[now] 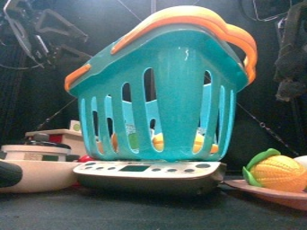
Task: Grab corn
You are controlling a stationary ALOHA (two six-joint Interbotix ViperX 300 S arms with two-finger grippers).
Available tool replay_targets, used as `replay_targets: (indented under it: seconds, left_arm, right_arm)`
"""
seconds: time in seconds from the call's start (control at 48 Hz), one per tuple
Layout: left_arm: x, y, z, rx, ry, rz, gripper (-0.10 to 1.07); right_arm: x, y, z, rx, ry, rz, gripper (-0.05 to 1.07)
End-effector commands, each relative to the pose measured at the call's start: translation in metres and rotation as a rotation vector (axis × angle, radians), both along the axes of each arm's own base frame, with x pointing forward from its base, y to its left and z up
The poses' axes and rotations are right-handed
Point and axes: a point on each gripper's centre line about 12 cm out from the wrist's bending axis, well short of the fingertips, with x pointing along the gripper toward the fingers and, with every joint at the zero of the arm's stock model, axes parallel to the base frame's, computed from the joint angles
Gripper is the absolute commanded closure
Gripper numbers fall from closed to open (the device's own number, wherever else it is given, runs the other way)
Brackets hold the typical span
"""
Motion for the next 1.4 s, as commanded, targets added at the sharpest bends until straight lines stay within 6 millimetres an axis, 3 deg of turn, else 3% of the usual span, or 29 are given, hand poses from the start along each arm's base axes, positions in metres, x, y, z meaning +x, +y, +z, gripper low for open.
replay_targets:
  seconds: [0.0,0.104,0.333,1.083,1.375]
  left_arm:
    - [0.002,0.000,0.005,-0.001,-0.016,0.002,0.05]
    - [0.002,0.001,0.005,0.001,-0.015,0.004,0.05]
    - [0.002,0.002,0.004,0.001,-0.013,0.010,0.05]
    - [0.001,0.004,0.002,0.002,-0.007,0.019,0.05]
    - [0.001,0.004,0.002,0.002,-0.007,0.019,0.05]
  right_arm:
    - [0.009,0.008,0.008,-0.001,-0.022,-0.003,0.06]
    - [0.012,0.013,-0.005,-0.037,0.007,-0.017,0.01]
    - [0.019,0.014,-0.027,-0.116,0.061,-0.051,0.01]
    - [0.038,-0.004,-0.059,-0.137,0.118,-0.110,0.01]
    - [0.036,-0.006,-0.065,-0.135,0.140,-0.122,0.02]
